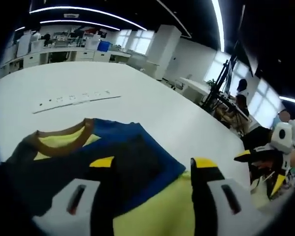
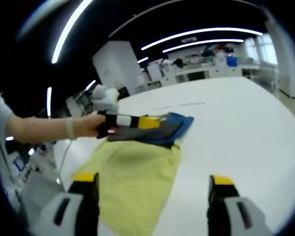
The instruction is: Fold the garment on the visible template until the final outline fits inside the template.
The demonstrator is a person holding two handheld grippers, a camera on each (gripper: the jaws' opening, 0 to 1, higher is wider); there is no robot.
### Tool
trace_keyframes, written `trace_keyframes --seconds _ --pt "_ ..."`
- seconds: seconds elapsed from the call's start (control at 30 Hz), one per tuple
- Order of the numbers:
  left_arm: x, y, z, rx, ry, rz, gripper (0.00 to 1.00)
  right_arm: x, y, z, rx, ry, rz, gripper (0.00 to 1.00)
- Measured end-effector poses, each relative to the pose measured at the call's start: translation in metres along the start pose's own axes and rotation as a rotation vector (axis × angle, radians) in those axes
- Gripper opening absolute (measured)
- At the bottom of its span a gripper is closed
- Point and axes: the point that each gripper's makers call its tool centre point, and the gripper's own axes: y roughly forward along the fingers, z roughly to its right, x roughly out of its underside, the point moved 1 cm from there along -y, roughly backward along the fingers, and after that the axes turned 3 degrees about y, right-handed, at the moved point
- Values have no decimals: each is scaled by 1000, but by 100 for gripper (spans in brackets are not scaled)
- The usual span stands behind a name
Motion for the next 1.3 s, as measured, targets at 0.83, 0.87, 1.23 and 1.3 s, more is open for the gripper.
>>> trace_keyframes --seconds 0.83,0.87,1.23,1.3 --pt "29 -113 -32 -81 29 3 75 14 -7 -7 -2 -75 -60 91" --pt "32 -120 -35 -90 27 2 78 15 -7 -8 -2 -77 -62 91" --pt "71 -191 -31 -105 45 -47 99 25 -13 -11 -10 -98 -88 90" --pt "78 -204 -33 -102 35 -55 99 26 -14 -12 -11 -95 -89 90"
